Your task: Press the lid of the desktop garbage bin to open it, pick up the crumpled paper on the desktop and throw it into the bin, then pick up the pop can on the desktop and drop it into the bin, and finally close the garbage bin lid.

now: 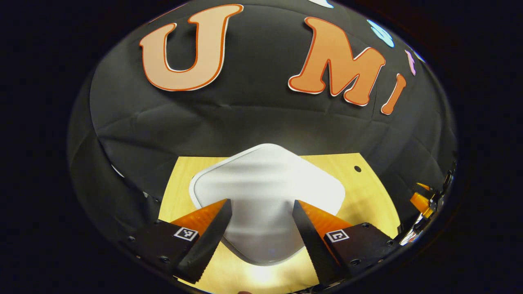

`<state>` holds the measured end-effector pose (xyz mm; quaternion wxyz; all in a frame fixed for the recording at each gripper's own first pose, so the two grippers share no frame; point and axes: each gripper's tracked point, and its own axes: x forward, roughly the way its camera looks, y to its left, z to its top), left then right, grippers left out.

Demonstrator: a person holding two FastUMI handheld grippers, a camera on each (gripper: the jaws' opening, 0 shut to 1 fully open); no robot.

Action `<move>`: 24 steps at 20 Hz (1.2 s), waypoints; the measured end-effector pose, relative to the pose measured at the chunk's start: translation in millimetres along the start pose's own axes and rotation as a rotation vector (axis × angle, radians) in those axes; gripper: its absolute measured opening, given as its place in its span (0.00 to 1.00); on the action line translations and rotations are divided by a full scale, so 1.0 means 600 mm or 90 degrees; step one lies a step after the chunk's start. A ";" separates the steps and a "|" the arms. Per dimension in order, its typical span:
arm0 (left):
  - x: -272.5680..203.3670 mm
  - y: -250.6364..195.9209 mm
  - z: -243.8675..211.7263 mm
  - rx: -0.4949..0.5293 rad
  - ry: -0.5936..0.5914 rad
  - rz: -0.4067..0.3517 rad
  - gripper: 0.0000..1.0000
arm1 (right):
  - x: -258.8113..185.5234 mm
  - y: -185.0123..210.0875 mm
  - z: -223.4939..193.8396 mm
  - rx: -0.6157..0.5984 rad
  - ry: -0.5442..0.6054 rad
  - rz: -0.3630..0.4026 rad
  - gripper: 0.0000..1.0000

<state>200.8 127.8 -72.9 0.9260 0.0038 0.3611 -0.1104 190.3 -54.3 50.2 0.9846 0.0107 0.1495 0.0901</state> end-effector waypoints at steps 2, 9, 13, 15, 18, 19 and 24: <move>-0.005 -0.002 -0.017 0.009 0.010 0.008 0.97 | -0.001 0.003 -0.001 -0.004 0.002 0.004 0.94; -0.010 -0.021 -0.029 0.038 -0.029 0.022 0.98 | -0.006 0.001 -0.004 -0.004 -0.001 0.014 0.94; -0.009 -0.021 -0.029 0.031 -0.049 0.022 0.98 | -0.008 0.001 -0.006 -0.003 0.003 0.018 0.94; -0.010 -0.033 -0.032 0.046 -0.038 0.017 0.99 | -0.010 0.003 0.000 -0.006 -0.003 0.019 0.94; -0.017 -0.056 -0.023 0.049 -0.053 0.004 0.98 | -0.011 0.004 0.004 0.001 -0.008 0.020 0.94; -0.019 -0.056 -0.022 0.050 -0.056 0.010 0.97 | -0.011 0.004 0.007 0.008 -0.011 0.023 0.94; -0.006 -0.052 -0.028 0.024 -0.041 0.028 0.97 | -0.015 -0.004 0.017 0.021 -0.022 0.015 0.94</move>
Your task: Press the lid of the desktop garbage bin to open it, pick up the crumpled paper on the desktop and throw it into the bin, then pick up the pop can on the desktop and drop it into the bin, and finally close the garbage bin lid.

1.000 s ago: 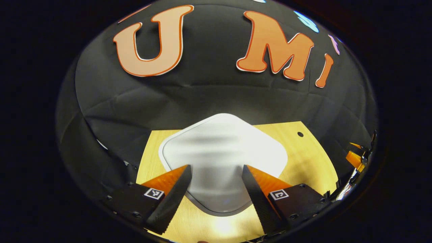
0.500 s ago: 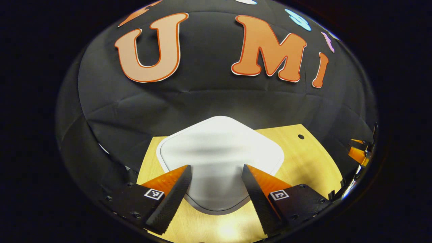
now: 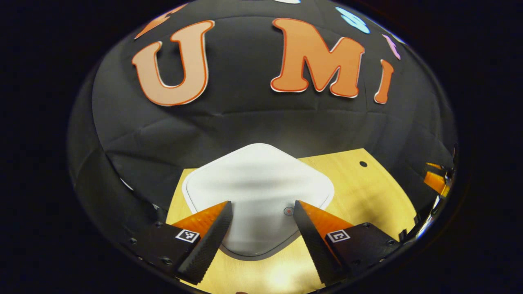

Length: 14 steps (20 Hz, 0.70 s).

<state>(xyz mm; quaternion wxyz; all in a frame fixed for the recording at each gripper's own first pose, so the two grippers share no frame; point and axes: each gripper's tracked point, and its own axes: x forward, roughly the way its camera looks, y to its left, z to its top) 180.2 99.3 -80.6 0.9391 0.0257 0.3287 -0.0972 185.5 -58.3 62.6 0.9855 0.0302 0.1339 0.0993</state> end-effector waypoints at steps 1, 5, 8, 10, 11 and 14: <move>0.000 -0.002 -0.001 0.011 -0.005 0.004 0.97 | 0.000 0.000 0.000 -0.002 -0.001 -0.002 0.94; -0.002 -0.002 0.015 0.127 -0.062 0.051 0.97 | 0.000 -0.003 0.005 0.005 -0.010 -0.005 0.94; -0.007 -0.012 0.018 0.120 -0.084 0.078 0.94 | 0.003 0.001 0.010 0.020 -0.015 0.001 0.94; -0.010 -0.008 0.021 0.094 -0.104 0.086 0.95 | 0.002 0.001 0.017 0.024 -0.023 -0.001 0.94; -0.016 -0.007 0.026 0.077 -0.117 0.089 0.95 | 0.000 -0.002 0.023 0.024 -0.031 -0.005 0.94; -0.043 -0.026 0.052 0.047 -0.160 0.080 0.97 | 0.001 -0.001 0.045 0.022 -0.050 -0.014 0.94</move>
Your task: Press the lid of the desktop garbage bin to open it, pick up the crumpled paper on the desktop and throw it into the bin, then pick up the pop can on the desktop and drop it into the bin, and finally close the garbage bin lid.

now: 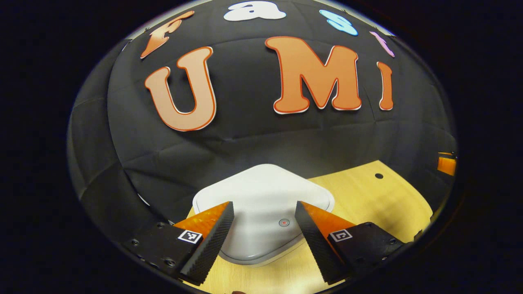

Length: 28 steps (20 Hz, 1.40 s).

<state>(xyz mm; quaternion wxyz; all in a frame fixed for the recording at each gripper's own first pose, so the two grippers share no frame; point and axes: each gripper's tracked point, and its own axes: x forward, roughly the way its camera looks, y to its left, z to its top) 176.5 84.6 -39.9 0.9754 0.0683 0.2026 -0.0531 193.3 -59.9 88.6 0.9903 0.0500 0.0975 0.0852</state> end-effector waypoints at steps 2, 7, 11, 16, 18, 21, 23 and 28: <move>-0.020 -0.020 0.030 -0.018 -0.027 -0.012 0.97 | 0.001 0.004 0.014 -0.004 -0.013 -0.002 0.94; -0.067 -0.085 0.107 -0.062 -0.108 -0.057 0.97 | -0.006 0.019 0.040 -0.021 -0.044 -0.007 0.94; -0.103 -0.140 0.121 -0.125 -0.145 -0.094 0.96 | -0.016 0.017 0.056 -0.045 -0.071 -0.030 0.94; -0.137 -0.172 0.113 -0.154 -0.183 -0.102 0.95 | -0.033 0.015 0.052 -0.070 -0.091 -0.056 0.94; -0.148 -0.173 0.100 -0.153 -0.187 -0.086 0.95 | -0.042 0.018 0.047 -0.079 -0.101 -0.069 0.94; -0.164 -0.186 0.085 -0.171 -0.197 -0.078 0.95 | -0.057 0.027 0.039 -0.091 -0.124 -0.080 0.94; -0.172 -0.193 0.074 -0.183 -0.193 -0.081 0.94 | -0.059 0.041 0.030 -0.098 -0.123 -0.073 0.94; -0.180 -0.172 0.068 -0.192 -0.190 -0.061 0.94 | -0.067 0.058 0.020 -0.101 -0.120 -0.066 0.94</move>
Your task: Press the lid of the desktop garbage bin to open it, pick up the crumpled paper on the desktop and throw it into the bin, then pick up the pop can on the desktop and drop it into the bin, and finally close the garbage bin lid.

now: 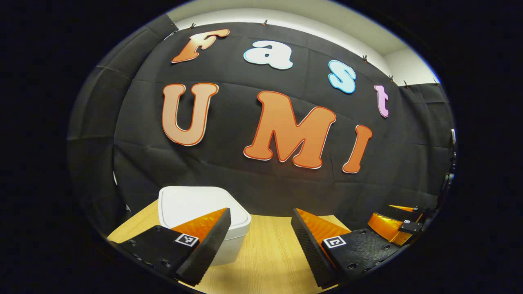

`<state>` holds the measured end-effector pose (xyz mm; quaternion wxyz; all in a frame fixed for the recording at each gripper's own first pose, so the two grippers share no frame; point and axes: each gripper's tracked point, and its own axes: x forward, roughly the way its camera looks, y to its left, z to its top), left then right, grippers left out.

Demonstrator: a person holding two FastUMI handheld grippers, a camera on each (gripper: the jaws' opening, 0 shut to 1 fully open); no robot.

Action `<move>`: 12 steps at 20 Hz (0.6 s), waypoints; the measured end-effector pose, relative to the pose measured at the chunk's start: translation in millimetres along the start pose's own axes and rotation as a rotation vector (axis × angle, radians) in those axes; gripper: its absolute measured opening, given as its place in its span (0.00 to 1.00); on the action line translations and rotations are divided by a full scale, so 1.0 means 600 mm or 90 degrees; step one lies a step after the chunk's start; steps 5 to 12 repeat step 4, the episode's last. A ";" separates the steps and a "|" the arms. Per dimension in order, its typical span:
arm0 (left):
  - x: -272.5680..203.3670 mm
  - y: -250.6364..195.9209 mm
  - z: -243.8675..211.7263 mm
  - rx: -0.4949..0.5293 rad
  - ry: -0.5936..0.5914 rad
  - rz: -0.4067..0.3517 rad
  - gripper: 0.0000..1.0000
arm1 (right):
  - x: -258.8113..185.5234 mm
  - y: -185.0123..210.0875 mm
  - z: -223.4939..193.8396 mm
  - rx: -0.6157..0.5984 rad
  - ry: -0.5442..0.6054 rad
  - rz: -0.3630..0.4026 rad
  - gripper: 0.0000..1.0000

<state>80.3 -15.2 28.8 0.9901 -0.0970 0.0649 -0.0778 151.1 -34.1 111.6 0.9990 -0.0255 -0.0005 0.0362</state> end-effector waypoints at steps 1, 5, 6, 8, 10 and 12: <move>-0.001 0.003 0.001 0.004 -0.002 0.005 0.94 | -0.001 0.003 0.001 0.000 0.000 -0.001 0.94; -0.009 0.004 0.007 0.014 -0.009 0.007 0.94 | -0.004 0.004 0.000 0.002 -0.001 -0.006 0.94; -0.009 0.004 0.007 0.014 -0.009 0.007 0.94 | -0.004 0.004 0.000 0.002 -0.001 -0.006 0.94; -0.009 0.004 0.007 0.014 -0.009 0.007 0.94 | -0.004 0.004 0.000 0.002 -0.001 -0.006 0.94; -0.009 0.004 0.007 0.014 -0.009 0.007 0.94 | -0.004 0.004 0.000 0.002 -0.001 -0.006 0.94; -0.009 0.004 0.007 0.014 -0.009 0.007 0.94 | -0.004 0.004 0.000 0.002 -0.001 -0.006 0.94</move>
